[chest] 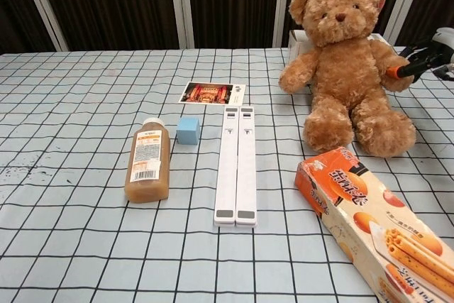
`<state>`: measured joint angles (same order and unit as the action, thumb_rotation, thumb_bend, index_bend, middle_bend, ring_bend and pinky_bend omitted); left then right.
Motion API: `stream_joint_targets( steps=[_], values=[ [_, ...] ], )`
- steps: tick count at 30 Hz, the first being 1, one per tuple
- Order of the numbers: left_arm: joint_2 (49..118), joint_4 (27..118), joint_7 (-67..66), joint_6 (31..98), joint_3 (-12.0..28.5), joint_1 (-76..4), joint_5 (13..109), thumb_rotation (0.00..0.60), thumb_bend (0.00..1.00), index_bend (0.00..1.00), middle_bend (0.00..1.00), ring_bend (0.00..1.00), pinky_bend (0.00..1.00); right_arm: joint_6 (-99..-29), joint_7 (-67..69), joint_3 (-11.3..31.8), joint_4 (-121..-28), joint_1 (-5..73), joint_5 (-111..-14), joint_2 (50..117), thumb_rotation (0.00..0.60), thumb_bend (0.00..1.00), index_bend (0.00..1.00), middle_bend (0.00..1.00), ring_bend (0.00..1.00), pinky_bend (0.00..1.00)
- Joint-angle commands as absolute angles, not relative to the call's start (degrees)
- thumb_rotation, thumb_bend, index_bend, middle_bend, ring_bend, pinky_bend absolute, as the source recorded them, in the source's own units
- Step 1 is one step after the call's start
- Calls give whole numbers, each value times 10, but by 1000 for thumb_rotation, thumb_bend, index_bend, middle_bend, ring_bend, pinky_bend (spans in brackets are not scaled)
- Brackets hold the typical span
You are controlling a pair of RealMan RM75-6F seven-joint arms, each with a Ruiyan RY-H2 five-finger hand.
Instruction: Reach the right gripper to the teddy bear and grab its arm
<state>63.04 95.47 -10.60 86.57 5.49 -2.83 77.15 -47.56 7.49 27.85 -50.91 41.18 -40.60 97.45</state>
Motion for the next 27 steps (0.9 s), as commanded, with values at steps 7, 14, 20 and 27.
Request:
stream_joint_targets(
  steps=[7,14,20,27],
  values=[
    [631,956,-108,864,54,-29,772,600,239,121,0,0,30,-473,97,288,-499,408,-426,974,600,322,548,584,601,98],
    [632,957,-113,862,53,-30,770,600,239,120,0,0,30,-470,93,287,-499,399,-423,973,600,322,548,584,601,98],
    [633,957,-114,862,54,-30,768,600,239,121,0,0,30,-460,98,288,-478,400,-427,981,600,322,548,584,601,98],
    [633,958,-116,859,55,-31,764,600,239,120,0,0,30,-476,96,294,-501,399,-439,969,600,322,548,584,601,98]
  ],
)
